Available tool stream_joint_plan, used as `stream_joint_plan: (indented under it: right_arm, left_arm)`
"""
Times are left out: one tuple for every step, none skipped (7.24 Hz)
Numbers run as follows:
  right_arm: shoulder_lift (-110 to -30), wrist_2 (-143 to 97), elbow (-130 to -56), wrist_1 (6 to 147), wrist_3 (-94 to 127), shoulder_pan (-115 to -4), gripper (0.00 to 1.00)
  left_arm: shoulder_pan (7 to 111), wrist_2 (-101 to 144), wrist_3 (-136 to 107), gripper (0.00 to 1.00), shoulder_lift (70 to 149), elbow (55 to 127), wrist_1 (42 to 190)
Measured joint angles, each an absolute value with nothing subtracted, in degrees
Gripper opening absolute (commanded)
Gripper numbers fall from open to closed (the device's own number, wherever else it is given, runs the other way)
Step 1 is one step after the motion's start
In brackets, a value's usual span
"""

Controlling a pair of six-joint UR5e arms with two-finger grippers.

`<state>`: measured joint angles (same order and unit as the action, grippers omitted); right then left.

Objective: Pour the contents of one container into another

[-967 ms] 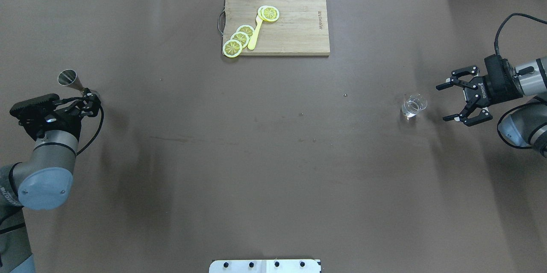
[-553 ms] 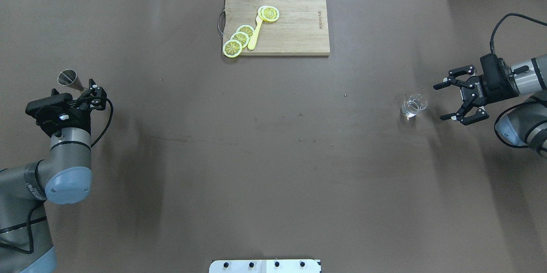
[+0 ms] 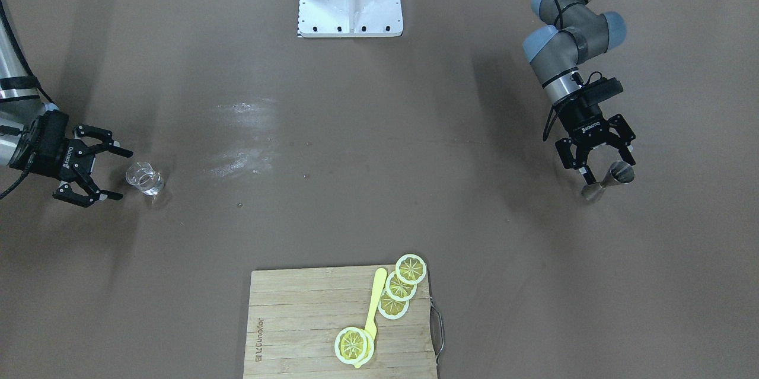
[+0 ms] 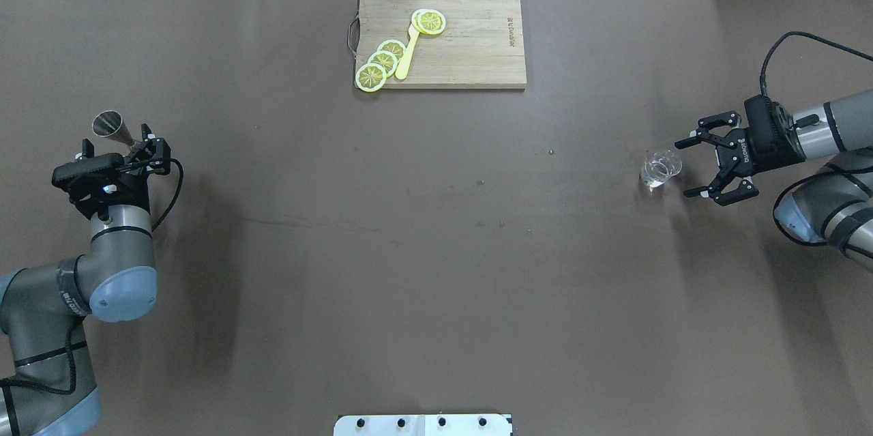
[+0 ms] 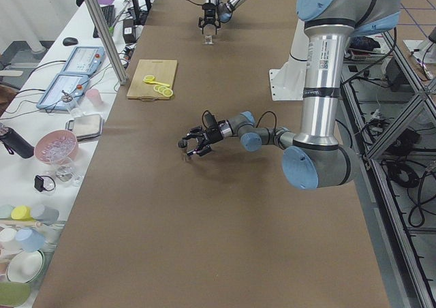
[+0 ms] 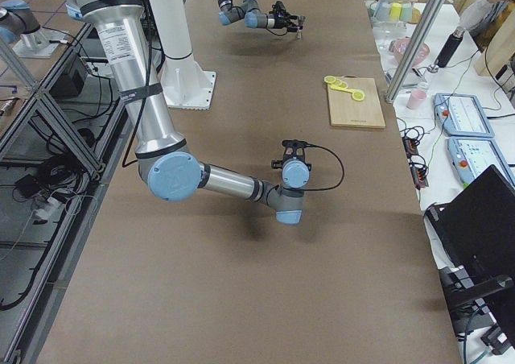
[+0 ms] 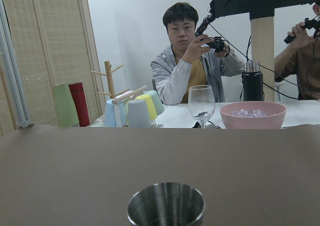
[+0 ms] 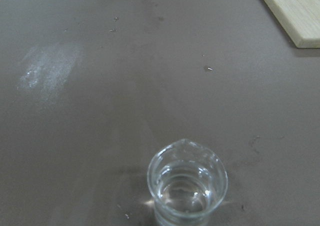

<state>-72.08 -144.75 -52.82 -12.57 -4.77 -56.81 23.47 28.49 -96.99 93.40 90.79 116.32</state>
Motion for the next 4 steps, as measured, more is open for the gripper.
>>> stream_joint_plan:
  right_arm:
    - [-72.0, -143.9, -52.8, -12.6, -4.7, -56.2, 0.97]
    - [-71.8, -143.1, -52.8, -12.5, -4.7, -55.6, 0.97]
    - [-71.6, -142.4, -52.7, -12.5, -4.7, -55.1, 0.97]
    - [-71.3, -141.9, -52.6, -12.4, -4.7, -54.7, 0.97]
  left_arm:
    - [23.5, 28.4, -98.6, 0.97, 93.5, 89.9, 116.1]
    - [23.5, 28.3, -99.3, 0.97, 93.5, 89.1, 116.0]
    - [23.5, 28.1, -99.6, 0.97, 93.6, 88.5, 116.0]
    - [23.6, 28.0, -99.7, 0.97, 93.6, 88.0, 115.9]
